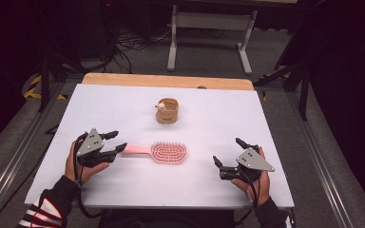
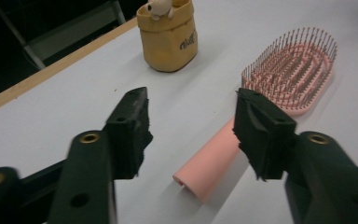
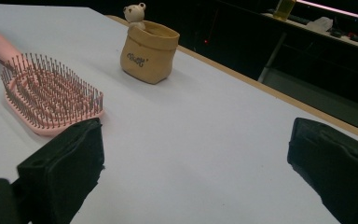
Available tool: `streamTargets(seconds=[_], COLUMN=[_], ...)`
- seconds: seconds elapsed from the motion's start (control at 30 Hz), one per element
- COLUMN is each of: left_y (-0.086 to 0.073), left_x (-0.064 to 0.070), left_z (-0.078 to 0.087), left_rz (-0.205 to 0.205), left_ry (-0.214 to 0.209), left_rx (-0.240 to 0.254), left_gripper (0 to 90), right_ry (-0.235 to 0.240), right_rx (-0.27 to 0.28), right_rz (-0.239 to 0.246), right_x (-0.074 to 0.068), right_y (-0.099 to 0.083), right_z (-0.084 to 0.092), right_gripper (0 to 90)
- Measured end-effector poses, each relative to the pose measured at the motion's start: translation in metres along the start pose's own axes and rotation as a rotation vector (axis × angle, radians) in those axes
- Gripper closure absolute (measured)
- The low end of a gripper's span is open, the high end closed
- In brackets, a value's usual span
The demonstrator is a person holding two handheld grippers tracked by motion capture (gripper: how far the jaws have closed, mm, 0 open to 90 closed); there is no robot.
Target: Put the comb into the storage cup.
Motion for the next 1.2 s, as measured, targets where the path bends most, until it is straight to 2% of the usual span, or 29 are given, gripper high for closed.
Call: streamTargets(seconds=[0.07,0.23,0.47,0.63,0.8,1.2], left_y=[0.001,0.007,0.010,0.006,0.001,-0.003], left_x=[-0.002,-0.005,-0.009,-0.013,-0.015,-0.013], left_z=[-0.006,-0.024,-0.050,-0.060,-0.064,-0.068], left_rz=[0.001,-0.010,-0.010,0.000,0.012,-0.001], left_ry=[-0.006,-0.042,-0.055,-0.059,-0.059,-0.076], left_rx=[-0.024,-0.089,-0.192,-0.229,-0.261,-0.312], left_gripper=[65.2,88.9,90.0,90.0,90.0,90.0], right_ry=[0.003,0.001,0.007,0.006,0.006,0.008], right_rx=[-0.004,-0.017,-0.033,-0.037,-0.038,-0.044], right_rz=[-0.004,0.001,0.001,-0.006,-0.006,-0.003], right_x=[0.001,0.000,0.000,0.002,0.002,0.002], right_y=[-0.001,-0.003,-0.005,-0.006,-0.006,-0.007], right_z=[-0.001,-0.003,-0.006,-0.005,-0.005,-0.005], right_gripper=[4.7,4.7,4.7,4.8,4.8,4.9])
Point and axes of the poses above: each handheld gripper's, and its own axes: z roughly backward along the jaws, y roughly out of its top, x roughly to its right, the point moved 1 cm from there along -z, roughly forward along the jaws, and after that the axes turned 1 degree about y, right-handed, at the moved point
